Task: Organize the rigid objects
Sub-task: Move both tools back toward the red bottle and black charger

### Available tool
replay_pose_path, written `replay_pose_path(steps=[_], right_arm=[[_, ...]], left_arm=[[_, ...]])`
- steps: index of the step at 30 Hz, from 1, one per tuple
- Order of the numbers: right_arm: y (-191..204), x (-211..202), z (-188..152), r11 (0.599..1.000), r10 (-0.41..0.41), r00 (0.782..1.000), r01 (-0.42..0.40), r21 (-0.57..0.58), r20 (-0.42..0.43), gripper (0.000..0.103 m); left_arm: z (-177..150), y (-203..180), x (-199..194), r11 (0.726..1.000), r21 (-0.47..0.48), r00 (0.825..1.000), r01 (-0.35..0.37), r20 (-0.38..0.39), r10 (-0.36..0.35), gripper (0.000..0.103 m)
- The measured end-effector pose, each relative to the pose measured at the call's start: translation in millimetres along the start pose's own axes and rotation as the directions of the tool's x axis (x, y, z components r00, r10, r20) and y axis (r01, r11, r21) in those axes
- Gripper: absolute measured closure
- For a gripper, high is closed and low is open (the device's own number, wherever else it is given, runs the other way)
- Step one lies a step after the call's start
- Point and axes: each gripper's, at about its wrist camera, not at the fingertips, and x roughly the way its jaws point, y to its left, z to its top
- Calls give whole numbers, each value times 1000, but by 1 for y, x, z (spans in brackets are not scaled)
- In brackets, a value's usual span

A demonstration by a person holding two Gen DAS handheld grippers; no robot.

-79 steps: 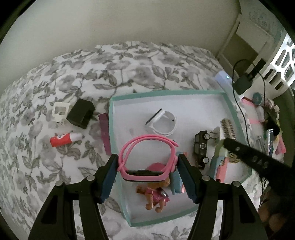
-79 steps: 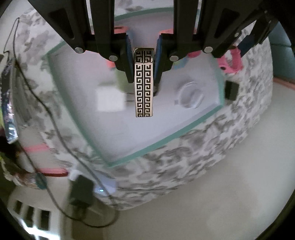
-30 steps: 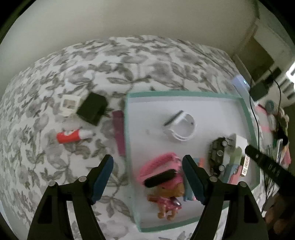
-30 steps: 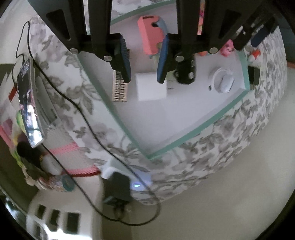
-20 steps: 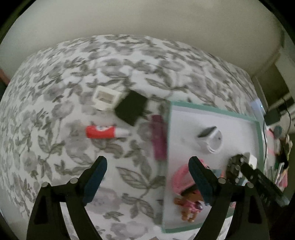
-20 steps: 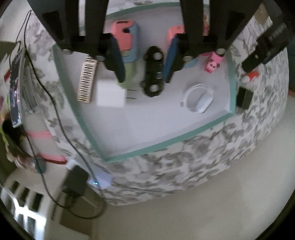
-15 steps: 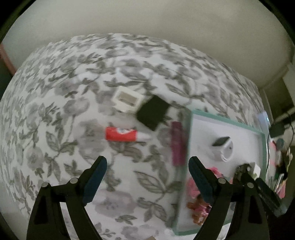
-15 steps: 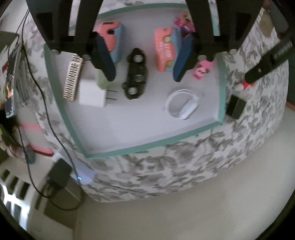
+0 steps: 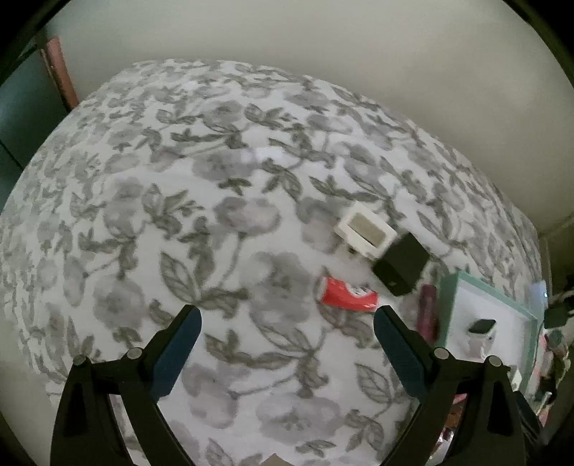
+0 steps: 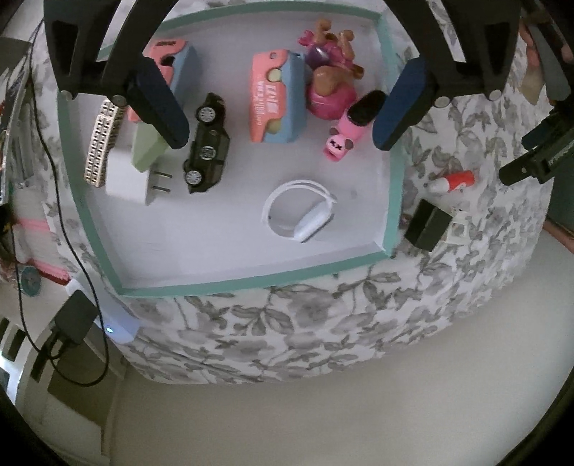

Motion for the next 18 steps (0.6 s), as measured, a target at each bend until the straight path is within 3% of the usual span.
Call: replay_pose_path(steps=[11,18], right_arm=[[32,-3,8,994,92,992,-87,-58,88,0],[55,11,13,984,117,992,-109,-139,50,0]], left_arm=[[12,18,3,1000,-22,999,15,32,-14,6],[18,21,9,1000,-13,999,24,37,-23,6]])
